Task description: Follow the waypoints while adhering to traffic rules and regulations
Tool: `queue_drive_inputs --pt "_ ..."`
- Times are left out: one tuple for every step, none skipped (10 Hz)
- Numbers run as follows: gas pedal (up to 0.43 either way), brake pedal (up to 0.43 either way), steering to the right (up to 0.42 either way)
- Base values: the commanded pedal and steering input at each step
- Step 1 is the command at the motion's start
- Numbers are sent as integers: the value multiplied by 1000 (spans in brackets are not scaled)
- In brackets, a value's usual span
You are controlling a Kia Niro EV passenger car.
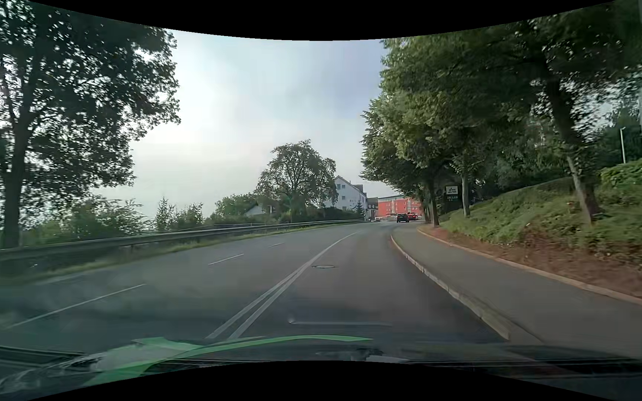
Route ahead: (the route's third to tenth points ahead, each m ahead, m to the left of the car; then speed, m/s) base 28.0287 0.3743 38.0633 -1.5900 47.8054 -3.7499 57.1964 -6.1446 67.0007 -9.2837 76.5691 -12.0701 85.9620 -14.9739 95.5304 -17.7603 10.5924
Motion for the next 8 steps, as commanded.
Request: queue_drive_inputs --pt "110 0 24" --pt "110 0 24" --pt "110 0 24" --pt "118 0 24" --pt "118 0 24" --pt "118 0 24" --pt "118 0 24" --pt "118 0 24"
